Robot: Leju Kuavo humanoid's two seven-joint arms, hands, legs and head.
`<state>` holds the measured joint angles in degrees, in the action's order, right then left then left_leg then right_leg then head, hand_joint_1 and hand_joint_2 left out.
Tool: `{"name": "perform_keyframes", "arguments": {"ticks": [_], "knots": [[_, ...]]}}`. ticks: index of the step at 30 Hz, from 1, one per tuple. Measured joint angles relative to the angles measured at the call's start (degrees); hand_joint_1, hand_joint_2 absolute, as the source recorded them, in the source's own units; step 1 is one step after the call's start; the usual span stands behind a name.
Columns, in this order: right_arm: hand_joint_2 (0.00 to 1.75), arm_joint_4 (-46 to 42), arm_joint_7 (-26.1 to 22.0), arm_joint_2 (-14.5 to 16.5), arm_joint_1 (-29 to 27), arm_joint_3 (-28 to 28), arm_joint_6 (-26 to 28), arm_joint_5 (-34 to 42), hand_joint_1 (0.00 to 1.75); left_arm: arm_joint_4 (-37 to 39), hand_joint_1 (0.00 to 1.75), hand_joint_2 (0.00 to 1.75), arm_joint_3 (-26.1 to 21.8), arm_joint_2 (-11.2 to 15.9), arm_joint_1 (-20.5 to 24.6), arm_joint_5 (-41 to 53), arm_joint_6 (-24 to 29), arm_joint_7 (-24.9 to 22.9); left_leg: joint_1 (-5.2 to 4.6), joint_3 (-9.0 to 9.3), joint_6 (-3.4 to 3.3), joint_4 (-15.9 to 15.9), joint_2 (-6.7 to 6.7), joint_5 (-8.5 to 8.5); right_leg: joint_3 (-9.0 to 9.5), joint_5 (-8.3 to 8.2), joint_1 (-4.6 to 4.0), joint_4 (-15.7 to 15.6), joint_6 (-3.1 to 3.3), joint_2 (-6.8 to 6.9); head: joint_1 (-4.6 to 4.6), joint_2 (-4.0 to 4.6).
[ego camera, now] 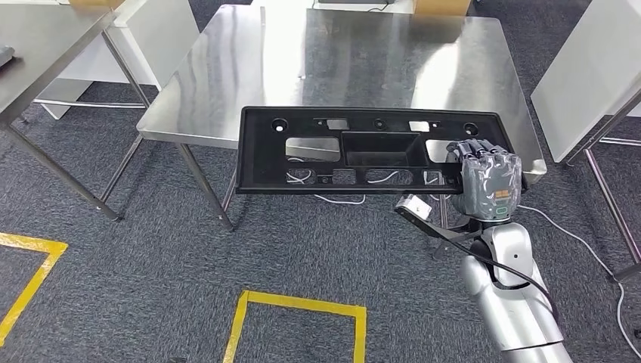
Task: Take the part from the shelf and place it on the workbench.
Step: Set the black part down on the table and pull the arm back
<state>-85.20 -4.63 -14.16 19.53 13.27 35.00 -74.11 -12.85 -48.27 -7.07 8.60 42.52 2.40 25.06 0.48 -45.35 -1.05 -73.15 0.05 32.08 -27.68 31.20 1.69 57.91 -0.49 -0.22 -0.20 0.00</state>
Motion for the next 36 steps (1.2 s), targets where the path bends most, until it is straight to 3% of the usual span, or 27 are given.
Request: {"name": "perform_keyframes", "arguments": {"ticks": [1,4,5,6,8,10,11,13,14,15,16,17,18,19,20,21,22,24,26,27,28,30,31,32,34,35,36], "knots": [[1.75,0.01,-0.05,0.02,-0.01,0.02,0.01,0.02,1.75,0.0,0.0,1.75,-0.01,0.01,-0.06,-0.01,0.0,-0.07,-0.25,-0.25,-0.62,2.67,0.01,-1.33,1.3,0.97,-0.14,-0.1,0.0,0.07,-0.03,0.0],[1.75,0.14,-0.1,0.03,-0.22,0.12,0.08,0.06,1.75,0.01,0.0,1.75,-0.01,0.34,-0.34,0.0,0.03,-0.27,-1.8,1.05,-3.39,12.63,0.34,-12.12,4.62,3.6,-0.43,-1.38,-0.3,0.16,0.07,0.0],[1.75,0.16,-0.11,0.03,-0.28,0.14,0.1,0.08,1.75,0.01,0.0,1.75,0.0,0.46,-0.43,0.01,0.04,-0.31,-2.26,1.73,-3.96,14.35,0.41,-14.32,5.87,4.03,-0.51,-2.3,-0.56,0.13,0.02,0.0],[1.75,0.15,-0.11,0.02,-0.23,0.14,0.14,0.09,1.75,0.01,0.0,1.75,0.01,0.55,-0.47,0.01,0.05,-0.34,-2.54,2.48,-4.26,15.14,0.47,-14.72,7.11,3.97,-0.72,-3.03,-1.11,0.08,-0.04,0.0],[1.75,0.02,-0.11,-0.04,0.13,0.06,0.19,0.07,1.75,-0.01,0.0,1.75,0.01,0.5,-0.34,0.0,0.07,-0.34,-2.58,4.85,-4.56,16.35,0.52,-13.25,8.04,2.67,-1.0,-2.44,-2.4,0.14,-0.32,0.01],[1.75,0.0,-0.11,-0.16,0.37,-0.03,0.21,0.09,1.75,-0.01,0.0,1.75,0.01,0.46,-0.28,-0.01,0.06,-0.36,-2.4,7.35,-4.75,17.23,0.96,-11.88,4.66,1.31,-1.28,3.91,-2.8,0.14,-0.35,0.03],[1.75,0.06,-0.11,-0.25,0.21,-0.05,0.21,0.14,1.75,0.0,0.0,1.75,0.01,0.44,-0.3,-0.01,0.05,-0.37,-2.3,8.47,-4.77,17.46,1.2,-10.99,1.73,1.62,-1.3,7.96,-2.35,0.13,-0.32,0.03],[1.75,0.21,-0.15,-0.51,-0.35,-0.07,0.21,0.32,1.75,0.01,0.0,1.75,0.01,0.4,-0.36,-0.01,0.03,-0.39,-2.29,10.65,-4.76,17.54,1.81,-8.89,-4.23,5.1,-1.38,13.19,-0.99,0.12,-0.27,0.01],[1.75,0.31,-0.21,-0.64,-0.63,-0.07,0.21,0.4,1.75,0.02,0.0,1.75,0.01,0.4,-0.45,-0.01,0.02,-0.4,-2.31,11.91,-4.71,17.56,2.15,-7.77,-6.65,7.58,-1.39,13.55,-0.54,0.11,-0.27,0.0],[1.75,0.4,-0.29,-0.76,-0.83,-0.06,0.21,0.47,1.75,0.02,0.0,1.75,0.01,0.4,-0.57,-0.01,0.01,-0.4,-2.34,13.3,-4.63,17.56,2.48,-6.57,-8.59,9.43,-1.36,12.59,-0.45,0.1,-0.27,0.0],[1.75,0.5,-0.38,-0.87,-0.98,-0.05,0.21,0.51,1.75,0.02,0.0,1.75,0.01,0.4,-0.7,-0.01,0.0,-0.41,-2.38,14.76,-4.55,17.56,2.76,-5.36,-10.02,9.74,-1.32,10.51,-0.91,0.1,-0.25,0.0],[1.75,0.61,-0.44,-0.96,-1.14,-0.04,0.21,0.54,1.75,0.03,0.0,1.75,0.01,0.4,-0.83,-0.01,0.0,-0.43,-2.43,16.19,-4.47,17.57,2.98,-4.09,-11.1,7.42,-1.23,7.68,-1.96,0.12,-0.26,0.0],[1.75,0.76,-0.47,-1.01,-1.36,-0.01,0.21,0.57,1.75,0.08,0.0,1.75,0.01,0.4,-0.98,-0.01,0.0,-0.47,-2.54,17.57,-4.36,17.47,3.2,-2.77,-11.75,2.16,-1.13,4.68,-3.39,0.18,-0.26,0.02],[1.75,0.92,-0.48,-1.05,-1.5,0.04,0.21,0.61,1.75,0.12,0.0,1.75,0.01,0.4,-1.11,-0.01,0.0,-0.52,-2.65,18.53,-4.2,17.43,3.39,-1.6,-11.71,-2.76,-1.16,2.39,-4.02,0.24,-0.29,0.03],[1.75,0.98,-0.48,-1.03,-1.64,0.12,0.23,0.64,1.75,0.16,0.0,1.75,0.01,0.4,-1.17,-0.01,0.0,-0.61,-2.71,19.29,-4.01,17.4,3.48,-0.58,-11.47,-6.92,-1.27,0.89,-4.1,0.18,-0.37,0.04],[1.75,0.94,-0.5,-1.04,-1.62,0.17,0.24,0.64,1.75,0.19,0.0,1.75,0.01,0.4,-1.14,0.0,0.0,-0.67,-2.74,19.84,-3.82,17.23,3.48,0.02,-10.96,-8.92,-1.43,0.29,-3.38,0.15,-0.4,0.05],[1.75,0.77,-0.5,-1.06,-1.34,0.18,0.28,0.63,1.75,0.15,0.0,1.75,0.01,0.42,-1.01,0.0,0.0,-0.7,-2.74,19.99,-3.63,16.88,3.39,0.17,-10.15,-8.3,-1.46,0.2,-1.96,0.04,-0.44,0.03],[1.75,0.45,-0.54,-1.13,-0.75,0.16,0.33,0.59,1.75,0.05,0.0,1.75,0.03,0.4,-0.67,0.03,-0.01,-0.69,-2.65,18.54,-2.93,13.0,2.56,-1.24,-8.34,-7.18,-1.16,-0.35,-0.15,-0.04,-0.51,0.01],[1.75,0.4,-0.56,-1.17,-0.51,0.18,0.36,0.58,1.75,0.02,0.0,1.75,0.05,0.21,-0.4,0.03,-0.01,-0.64,-2.02,13.85,-1.57,5.65,1.33,-2.62,-5.85,-6.03,-0.87,-1.14,0.77,-0.01,-0.74,0.0],[1.75,0.42,-0.57,-1.19,-0.53,0.2,0.36,0.58,1.75,0.04,0.0,1.75,0.05,0.08,-0.35,-0.01,0.01,-0.63,-1.49,11.1,-0.83,2.43,0.82,-1.85,-4.68,-5.31,-0.79,-1.39,0.93,0.04,-0.9,0.0],[1.75,0.44,-0.57,-1.15,-0.54,0.22,0.36,0.57,1.75,0.04,0.0,1.75,0.04,0.05,-0.35,-0.14,0.04,-0.65,-0.93,8.66,-0.28,0.54,0.52,0.02,-3.54,-4.46,-0.72,-1.57,0.97,0.02,-0.88,0.0],[1.75,0.52,-0.61,-1.11,-0.53,0.28,0.36,0.54,1.75,0.04,0.0,1.75,0.01,0.07,-0.4,-0.59,0.14,-0.65,-0.11,5.34,0.44,0.94,0.21,3.44,-1.17,-2.58,-0.46,-1.67,0.78,-0.05,-0.91,0.0],[1.75,0.6,-0.67,-1.11,-0.46,0.32,0.36,0.53,1.75,0.04,0.0,1.75,0.0,0.08,-0.42,-0.86,0.17,-0.57,0.11,4.58,0.56,3.08,0.14,3.02,0.06,-1.63,-0.3,-1.68,0.61,-0.08,-0.91,0.0],[1.75,0.7,-0.73,-1.1,-0.35,0.36,0.36,0.55,1.75,0.04,0.0,1.75,-0.01,0.1,-0.44,-1.1,0.19,-0.47,0.18,4.31,0.49,6.31,0.1,0.49,1.25,-0.68,-0.17,-1.7,0.37,-0.09,-0.91,0.0],[1.75,1.02,-0.91,-1.02,-0.09,0.45,0.36,0.73,1.75,0.07,0.0,1.75,-0.04,0.17,-0.57,-1.51,0.2,-0.26,-0.05,4.36,-0.13,12.63,0.08,-8.36,2.78,0.93,-0.05,-1.93,-0.25,-0.1,-0.89,0.0],[1.75,1.19,-0.98,-0.99,0.09,0.49,0.4,0.9,1.75,0.08,0.0,1.75,-0.06,0.21,-0.62,-1.69,0.2,-0.16,-0.3,4.5,-0.58,14.34,0.12,-11.44,3.18,1.46,-0.06,-2.12,-0.61,-0.12,-0.83,0.0],[1.75,1.37,-1.06,-0.97,0.28,0.51,0.47,1.07,1.75,0.09,0.0,1.75,-0.07,0.26,-0.65,-1.84,0.2,-0.06,-0.6,4.5,-0.97,14.92,0.21,-12.98,3.3,1.79,-0.07,-2.4,-1.01,-0.1,-0.78,0.0]]}}
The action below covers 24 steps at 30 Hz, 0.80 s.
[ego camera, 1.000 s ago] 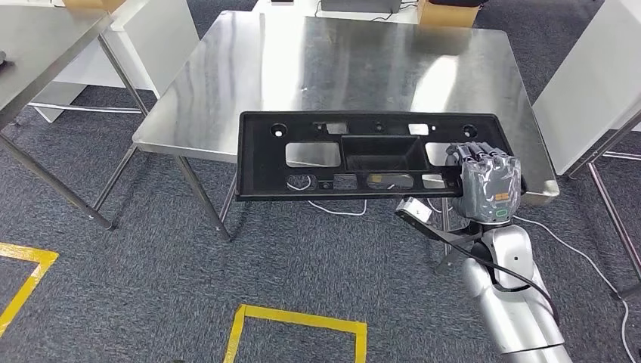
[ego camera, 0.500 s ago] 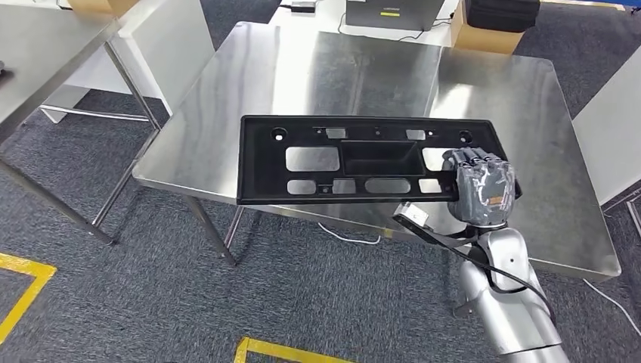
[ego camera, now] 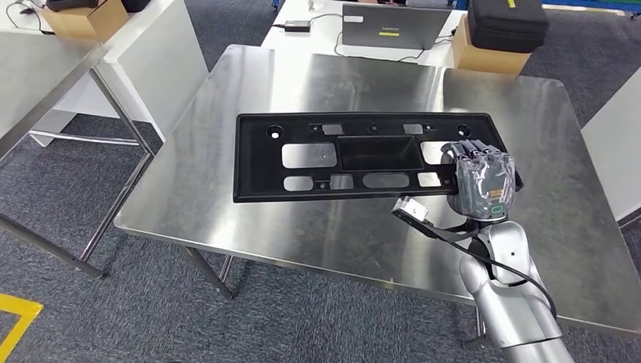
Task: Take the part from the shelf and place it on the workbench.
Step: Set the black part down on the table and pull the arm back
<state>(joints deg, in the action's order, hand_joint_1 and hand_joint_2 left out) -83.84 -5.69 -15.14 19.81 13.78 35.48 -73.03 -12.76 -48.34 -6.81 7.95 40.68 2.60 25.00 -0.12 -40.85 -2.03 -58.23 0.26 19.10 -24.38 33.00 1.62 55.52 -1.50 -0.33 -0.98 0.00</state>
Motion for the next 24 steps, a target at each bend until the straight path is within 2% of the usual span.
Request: {"name": "perform_keyframes", "arguments": {"ticks": [2,3,4,5,7,8,9,10,11,12,13,14,15,17,19,21,23,24], "knots": [[1.75,0.18,-0.16,0.0,0.44,0.01,0.17,0.24,1.75,-0.01,0.0,1.75,-0.01,0.05,0.02,-0.15,0.01,0.21,-0.34,0.52,-0.73,0.33,0.22,0.71,0.46,0.36,-0.06,-0.89,-0.74,0.11,0.01,0.0],[1.75,0.22,-0.27,-0.01,0.68,0.02,0.23,0.34,1.75,-0.02,0.0,1.75,-0.01,0.03,0.03,-0.18,0.01,0.3,-0.36,1.03,-1.07,1.0,0.3,0.86,0.5,0.76,-0.17,-0.83,-0.89,0.23,0.05,0.0],[1.75,0.27,-0.36,-0.03,0.96,0.02,0.26,0.47,1.75,-0.02,0.0,1.75,-0.01,0.02,0.04,-0.2,0.03,0.38,-0.29,1.72,-1.45,1.69,0.32,1.04,0.05,1.5,-0.32,0.25,-0.76,0.28,0.12,0.0],[1.75,0.4,-0.44,-0.07,1.27,0.03,0.29,0.67,1.75,-0.03,0.0,1.75,-0.01,0.0,0.06,-0.22,0.07,0.49,-0.21,2.45,-1.82,2.36,0.34,1.3,-1.2,2.72,-0.49,2.86,-0.37,0.32,0.23,0.0],[1.75,0.88,-0.45,-0.11,1.63,0.07,0.31,1.04,1.75,-0.01,0.0,1.75,-0.02,-0.03,0.05,-0.27,0.14,0.65,-0.29,3.4,-2.39,2.62,0.46,2.01,-6.25,5.43,-0.57,11.38,0.49,0.26,0.44,0.0],[1.75,1.16,-0.45,-0.12,1.65,0.11,0.31,1.15,1.75,0.0,0.0,1.75,-0.02,-0.04,0.01,-0.29,0.15,0.71,-0.3,3.79,-2.5,2.61,0.57,2.37,-8.87,6.1,-0.54,15.08,0.45,0.23,0.5,0.0],[1.75,1.43,-0.43,-0.12,1.62,0.15,0.35,1.09,1.75,0.02,0.0,1.75,-0.03,-0.05,-0.05,-0.31,0.17,0.77,-0.28,4.17,-2.47,2.6,0.72,2.69,-10.81,5.66,-0.49,16.86,-0.13,0.22,0.55,0.0],[1.75,1.65,-0.35,-0.12,1.64,0.18,0.43,0.87,1.75,0.03,0.0,1.75,-0.03,-0.08,-0.1,-0.31,0.22,0.89,-0.22,4.51,-2.31,2.57,0.86,2.97,-11.65,4.05,-0.38,16.24,-1.12,0.22,0.56,0.0],[1.75,1.85,-0.1,-0.12,1.76,0.16,0.56,0.37,1.75,0.04,0.0,1.75,-0.03,-0.12,-0.13,-0.27,0.28,1.15,-0.13,4.8,-2.05,2.46,1.01,3.24,-11.45,1.54,-0.17,13.39,-2.32,0.24,0.57,0.0],[1.75,2.04,0.3,-0.12,1.95,0.08,0.78,-0.34,1.75,0.04,0.0,1.75,-0.03,-0.15,-0.13,-0.14,0.38,1.57,-0.13,4.98,-1.67,2.21,1.17,3.55,-10.61,-1.33,0.19,9.29,-3.52,0.36,0.59,0.0],[1.75,2.3,0.82,-0.12,2.21,-0.02,1.12,-1.13,1.75,0.03,0.0,1.75,-0.02,-0.11,-0.12,0.04,0.53,2.1,-0.18,5.01,-1.28,1.78,1.31,3.93,-9.65,-3.59,0.47,5.76,-4.2,0.42,0.68,0.0],[1.75,2.6,1.41,-0.12,2.47,-0.2,1.47,-1.98,1.75,0.02,0.0,1.75,0.0,-0.08,-0.11,0.33,0.69,2.76,-0.27,4.96,-0.93,1.34,1.44,4.26,-8.85,-5.06,0.66,3.31,-4.19,0.42,0.7,0.0],[1.75,3.01,1.97,-0.12,2.72,-0.47,1.76,-2.8,1.75,0.01,0.0,1.75,0.02,-0.05,-0.11,0.6,0.79,3.48,-0.39,4.87,-0.68,0.98,1.52,4.52,-8.44,-5.7,0.69,2.25,-3.69,0.41,0.66,0.0],[1.75,4.1,2.92,-0.08,3.25,-1.21,2.06,-4.25,1.75,0.0,0.0,1.75,0.06,-0.1,-0.11,0.94,0.61,4.9,-0.34,4.81,-0.47,0.72,1.57,4.69,-8.19,-5.75,0.37,2.35,-2.09,0.24,0.46,0.0],[1.75,6.02,3.56,0.04,4.26,-2.14,2.24,-5.51,1.75,0.0,0.0,1.75,0.07,-0.14,-0.09,0.98,0.07,6.13,-0.04,4.23,-0.02,-0.62,1.25,5.65,-8.07,-5.85,0.37,2.3,-1.2,0.22,0.36,0.0],[1.75,9.49,3.96,0.43,6.13,-3.2,2.81,-6.68,1.75,0.0,0.0,1.75,0.09,-0.18,-0.08,1.0,0.1,7.36,0.27,1.69,0.65,-6.07,0.64,8.68,-7.98,-5.95,0.48,2.22,-0.5,0.2,0.34,0.0],[1.75,13.51,4.37,1.02,7.84,-4.31,3.34,-7.47,1.75,0.0,0.0,1.75,0.11,-0.26,-0.07,1.08,0.76,8.41,0.48,-2.09,1.0,-13.62,0.24,11.81,-7.94,-5.93,0.32,2.24,-0.12,0.21,0.33,0.0],[1.75,15.1,4.55,1.29,8.28,-4.8,3.44,-7.68,1.75,0.0,0.0,1.75,0.12,-0.28,-0.08,1.12,1.04,8.74,0.55,-3.29,0.98,-15.75,0.15,12.23,-7.89,-5.89,0.23,2.25,-0.07,0.23,0.31,0.0]]}}
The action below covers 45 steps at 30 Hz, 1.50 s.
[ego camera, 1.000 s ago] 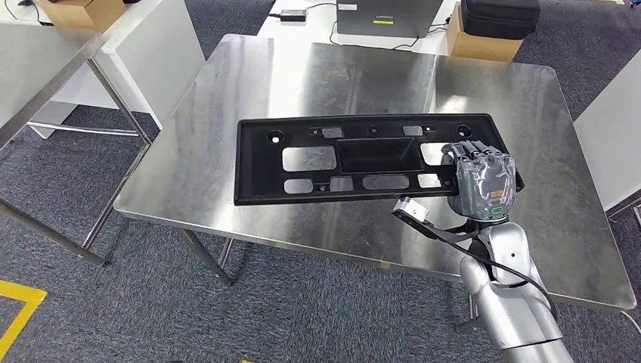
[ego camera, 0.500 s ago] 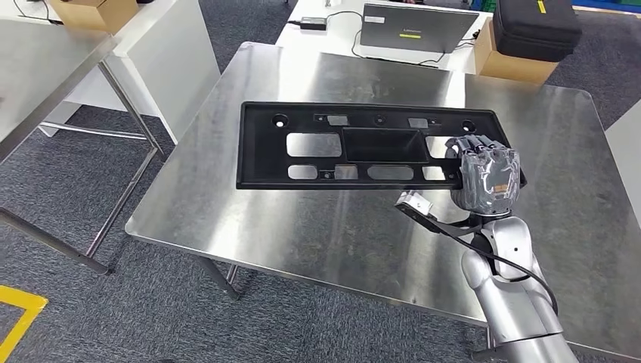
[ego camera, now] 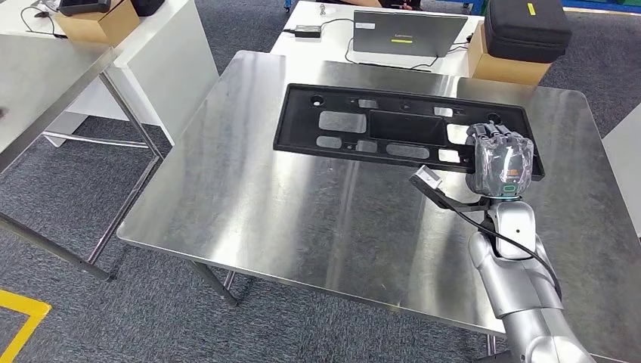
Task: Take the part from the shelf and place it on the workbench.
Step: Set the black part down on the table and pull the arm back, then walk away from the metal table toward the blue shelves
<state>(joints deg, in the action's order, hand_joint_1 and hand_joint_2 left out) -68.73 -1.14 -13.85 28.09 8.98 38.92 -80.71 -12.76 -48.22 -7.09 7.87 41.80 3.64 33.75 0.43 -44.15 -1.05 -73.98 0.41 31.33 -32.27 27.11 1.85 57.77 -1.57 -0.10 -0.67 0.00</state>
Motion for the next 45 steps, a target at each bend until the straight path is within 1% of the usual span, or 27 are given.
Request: {"name": "perform_keyframes", "arguments": {"ticks": [1,2,3,4,5,6,8,10,11,12,14,15,16,17,18,19,20,21,22,23,25,27,31,32,37,41,45], "knots": [[1.75,1.29,0.1,0.21,0.25,-0.41,0.04,-0.15,1.75,0.0,0.0,1.75,0.01,-0.01,-0.01,0.02,0.18,0.19,0.04,-0.28,-0.13,-0.23,-0.04,-0.55,0.08,0.04,-0.08,0.0,0.05,0.01,0.01,0.0],[1.75,2.3,0.14,0.4,0.48,-0.7,0.06,-0.28,1.75,0.0,0.0,1.75,0.01,-0.01,-0.01,0.03,0.3,0.31,0.05,0.69,-0.41,1.97,-0.04,-2.18,0.2,0.1,-0.14,0.0,0.11,0.01,0.01,0.0],[1.75,3.04,0.12,0.58,0.76,-0.88,0.07,-0.39,1.75,0.0,0.0,1.75,0.01,-0.01,0.01,0.03,0.39,0.36,0.02,2.57,-0.8,5.84,-0.04,-4.34,0.34,0.17,-0.19,-0.01,0.16,-0.01,-0.01,0.0],[1.75,3.67,0.1,0.74,1.11,-1.02,0.08,-0.44,1.75,0.0,0.0,1.75,0.01,0.01,0.07,0.03,0.43,0.4,-0.09,4.58,-1.2,9.75,-0.04,-5.91,0.45,0.25,-0.26,-0.05,0.15,-0.02,0.02,0.0],[1.75,4.36,0.11,0.9,1.55,-1.17,0.14,-0.48,1.75,0.0,0.0,1.75,0.01,0.02,0.13,0.03,0.28,0.44,-0.27,6.22,-1.54,13.01,-0.02,-7.03,0.48,0.35,-0.42,-0.09,0.08,-0.04,0.04,0.0],[1.75,5.11,0.21,1.03,1.97,-1.36,0.21,-0.48,1.75,0.0,0.0,1.75,0.01,0.03,0.17,0.03,-0.03,0.45,-0.47,7.1,-1.75,14.77,-0.01,-7.36,0.46,0.42,-0.53,-0.13,-0.03,-0.04,0.04,0.0],[1.75,7.53,0.76,1.46,2.98,-1.96,0.33,-0.75,1.75,0.0,0.0,1.75,-0.01,0.03,0.18,-0.03,-0.97,0.32,-0.82,7.38,-1.98,15.44,0.04,-7.14,0.48,0.46,-0.71,-0.44,-0.52,-0.03,0.04,0.0],[1.75,11.49,1.52,2.06,4.32,-2.89,0.35,-1.35,1.75,0.0,0.0,1.75,-0.02,0.03,0.18,-0.17,-1.79,-0.04,-0.67,7.85,-2.51,16.13,0.02,-7.39,0.3,0.81,-0.79,-0.16,-1.08,0.03,0.1,0.0],[1.31,13.91,1.88,2.31,5.07,-3.42,0.33,-1.63,1.31,0.0,0.0,1.75,-0.02,0.04,0.19,-0.24,-2.1,-0.29,-0.56,8.09,-2.84,16.49,0.02,-7.54,-0.33,1.52,-0.86,1.2,-1.13,0.06,0.15,0.0],[0.87,16.64,2.23,2.56,5.73,-4.02,0.18,-1.84,0.87,0.0,0.0,1.75,-0.03,0.05,0.19,-0.28,-2.41,-0.58,-0.47,8.28,-3.11,16.73,0.03,-7.65,-1.72,2.79,-0.89,4.02,-0.99,0.09,0.29,0.0],[0.0,22.21,2.82,3.05,6.63,-5.09,-0.71,-1.99,0.0,0.0,0.0,1.75,-0.05,0.12,0.13,-0.31,-2.88,-1.27,-0.67,8.31,-3.39,16.73,0.13,-7.59,-5.91,5.82,-0.91,12.16,-0.59,0.08,0.5,0.0],[0.0,24.74,2.99,3.31,6.85,-5.52,-1.51,-1.97,0.0,0.0,0.0,1.31,-0.05,0.15,0.09,-0.32,-3.14,-1.56,-0.8,8.32,-3.43,16.73,0.2,-7.56,-7.76,6.71,-0.92,15.38,-0.64,0.08,0.56,0.0],[0.0,26.94,3.06,3.56,6.95,-5.86,-2.58,-1.88,0.0,0.0,0.0,0.87,-0.06,0.18,0.03,-0.31,-3.39,-1.88,-0.93,8.33,-3.46,16.71,0.3,-7.54,-8.58,6.66,-0.94,16.46,-0.9,0.08,0.59,0.0],[0.0,28.81,3.01,3.8,7.03,-6.15,-3.95,-1.69,0.0,0.0,0.0,0.44,-0.06,0.19,-0.02,-0.28,-3.74,-2.25,-1.07,8.37,-3.47,16.69,0.38,-7.53,-8.13,5.64,-0.94,14.97,-1.31,0.08,0.59,0.0],[0.0,30.44,2.81,4.02,7.14,-6.42,-5.56,-1.37,0.0,0.0,0.0,0.0,-0.06,0.19,-0.04,-0.23,-4.15,-2.79,-1.19,8.43,-3.46,16.67,0.46,-7.51,-6.65,4.01,-0.95,11.48,-1.71,0.09,0.59,0.0],[0.0,31.86,2.53,4.23,7.3,-6.65,-7.33,-0.98,0.0,0.0,0.0,0.0,-0.06,0.2,-0.06,-0.16,-4.56,-3.58,-1.29,8.47,-3.44,16.66,0.51,-7.49,-4.67,2.22,-0.96,7.07,-1.94,0.1,0.6,0.0],[0.0,33.03,2.18,4.44,7.49,-6.82,-9.11,-0.57,0.0,0.0,0.0,0.0,-0.06,0.22,-0.06,-0.09,-5.0,-4.51,-1.5,8.47,-3.32,16.56,0.54,-7.4,-2.87,0.67,-1.03,3.24,-1.82,0.1,0.57,0.0],[0.0,34.0,1.76,4.62,7.68,-6.94,-10.9,-0.17,0.0,0.0,0.0,0.0,-0.06,0.26,-0.07,-0.05,-5.48,-5.51,-1.69,8.44,-3.22,16.44,0.57,-7.29,-1.65,-0.35,-1.04,0.71,-1.52,0.1,0.54,0.0],[0.0,34.86,1.32,4.84,7.94,-7.02,-12.71,0.19,0.0,0.0,0.0,0.0,-0.07,0.38,-0.1,-0.06,-6.02,-6.43,-1.84,8.41,-3.34,16.32,0.58,-7.13,-1.03,-0.85,-1.03,-0.49,-1.16,0.08,0.51,0.0],[0.0,35.56,0.79,5.03,8.3,-7.07,-14.59,0.54,0.0,0.01,0.0,0.0,-0.07,0.5,-0.14,-0.09,-6.66,-7.25,-1.94,8.44,-3.44,16.2,0.58,-6.97,-0.82,-1.06,-1.04,-0.71,-0.88,0.06,0.48,0.0],[0.0,36.75,-0.31,5.34,9.33,-7.13,-18.45,1.17,0.0,0.02,0.0,0.0,-0.07,0.76,-0.19,-0.14,-7.98,-8.54,-1.79,8.67,-3.72,16.18,0.51,-6.83,-0.59,-1.07,-1.08,-0.74,-0.78,0.0,0.48,0.0],[0.0,37.61,-1.24,5.55,10.17,-7.15,-21.9,1.76,0.0,0.02,0.0,0.0,-0.06,0.88,-0.19,-0.1,-9.01,-9.57,-1.65,8.92,-3.54,16.24,0.46,-6.81,-0.4,-1.02,-1.27,-0.74,-0.67,-0.04,0.47,0.0],[0.0,38.01,-3.5,5.84,10.82,-7.1,-28.22,3.74,0.0,0.02,0.0,0.0,-0.06,1.02,-0.18,0.06,-10.35,-10.86,-1.35,9.31,-2.64,16.29,0.34,-6.63,-0.08,-0.91,-1.6,-0.74,-0.18,-0.19,0.48,0.0],[0.0,38.02,-4.19,5.86,10.88,-7.04,-29.41,4.43,0.0,0.02,0.0,0.0,-0.06,1.04,-0.18,0.08,-10.54,-11.03,-1.32,9.39,-2.53,16.29,0.32,-6.6,0.0,-0.87,-1.64,-0.74,-0.07,-0.22,0.49,0.0],[0.0,36.86,-7.74,5.85,10.91,-6.16,-33.42,8.27,0.0,0.02,0.0,0.0,-0.08,1.14,-0.18,0.2,-10.82,-11.29,-1.33,9.54,-2.44,16.29,0.12,-6.61,0.12,-0.96,-1.67,-0.73,0.1,-0.4,0.5,0.0],[0.0,32.44,-10.23,5.92,9.11,-4.56,-35.69,12.92,0.0,0.02,0.0,0.0,-0.09,1.17,-0.2,0.24,-10.76,-11.18,-1.37,9.54,-2.44,16.28,0.1,-6.63,0.12,-0.98,-1.65,-0.74,0.11,-0.42,0.51,0.0],[0.0,21.93,-11.62,6.05,4.41,-2.04,-37.74,18.03,0.0,0.02,0.0,0.0,-0.23,1.17,-0.38,0.27,-10.51,-10.66,-1.43,9.45,-2.45,16.26,0.11,-6.64,0.06,-0.98,-1.57,-0.74,0.11,-0.41,0.5,0.0]]}}
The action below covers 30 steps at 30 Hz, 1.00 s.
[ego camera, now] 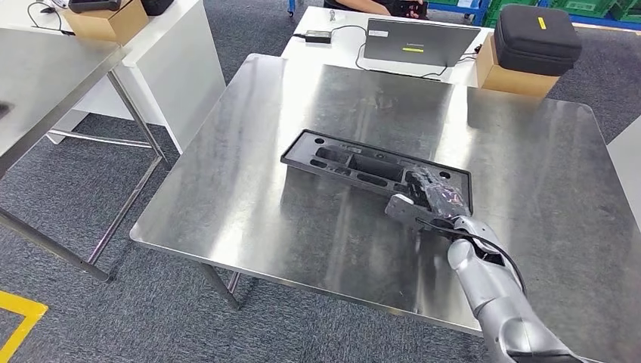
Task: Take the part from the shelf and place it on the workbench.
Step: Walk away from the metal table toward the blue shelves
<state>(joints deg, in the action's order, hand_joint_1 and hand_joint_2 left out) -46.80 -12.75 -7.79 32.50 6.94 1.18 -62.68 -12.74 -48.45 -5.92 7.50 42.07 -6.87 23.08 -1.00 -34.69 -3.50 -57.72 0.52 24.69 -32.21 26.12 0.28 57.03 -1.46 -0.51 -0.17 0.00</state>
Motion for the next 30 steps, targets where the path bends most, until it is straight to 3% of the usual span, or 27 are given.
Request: {"name": "perform_keyframes", "arguments": {"ticks": [4,9,16,23,26,30], "knots": [[0.0,-9.03,-0.3,0.15,-3.21,1.88,-0.28,1.66,0.0,0.0,0.0,0.0,-0.05,0.0,-0.24,-0.02,0.18,0.26,-0.05,-0.18,0.0,0.0,0.01,0.0,-0.2,0.01,0.07,0.0,0.0,0.05,0.0,0.0],[0.0,-23.81,-2.08,0.02,-8.32,3.82,4.25,3.26,0.0,0.0,0.0,0.0,-0.69,0.0,-0.8,-0.48,0.81,0.94,-0.09,-0.33,0.0,0.0,0.01,0.0,-0.36,0.02,0.08,0.0,-0.01,0.07,0.0,0.0],[0.0,-45.86,-3.61,0.63,-19.06,4.64,19.84,3.54,0.0,0.0,0.0,0.0,-1.73,0.0,-1.78,-0.57,2.58,2.07,-0.1,-0.54,0.01,0.01,0.05,0.07,-0.54,0.08,0.07,0.0,0.04,0.08,-0.01,0.0],[0.0,-49.3,-3.98,0.85,-21.39,4.78,21.11,3.55,0.0,0.0,0.0,0.0,-1.86,0.0,-1.79,-0.56,2.81,2.21,-0.12,-0.56,0.03,0.02,0.05,0.1,-0.57,0.08,0.07,-0.01,0.04,0.06,-0.02,0.0],[0.0,-56.65,-8.08,2.05,-28.41,5.43,25.46,7.39,0.0,-0.02,0.0,0.0,-2.56,-0.02,-1.67,-0.96,4.58,3.33,-0.18,-0.55,-0.02,-0.09,0.11,0.17,-0.52,0.07,0.23,-0.1,0.01,0.11,-0.01,0.0],[0.0,-64.26,-14.36,3.43,-37.1,7.68,24.85,17.47,0.0,-0.12,0.0,0.0,-4.2,0.07,-1.39,-2.1,6.33,2.24,-0.18,-0.17,-1.03,0.4,0.07,0.14,-0.21,0.21,0.39,-0.27,-0.37,0.15,-0.04,0.0]]}}
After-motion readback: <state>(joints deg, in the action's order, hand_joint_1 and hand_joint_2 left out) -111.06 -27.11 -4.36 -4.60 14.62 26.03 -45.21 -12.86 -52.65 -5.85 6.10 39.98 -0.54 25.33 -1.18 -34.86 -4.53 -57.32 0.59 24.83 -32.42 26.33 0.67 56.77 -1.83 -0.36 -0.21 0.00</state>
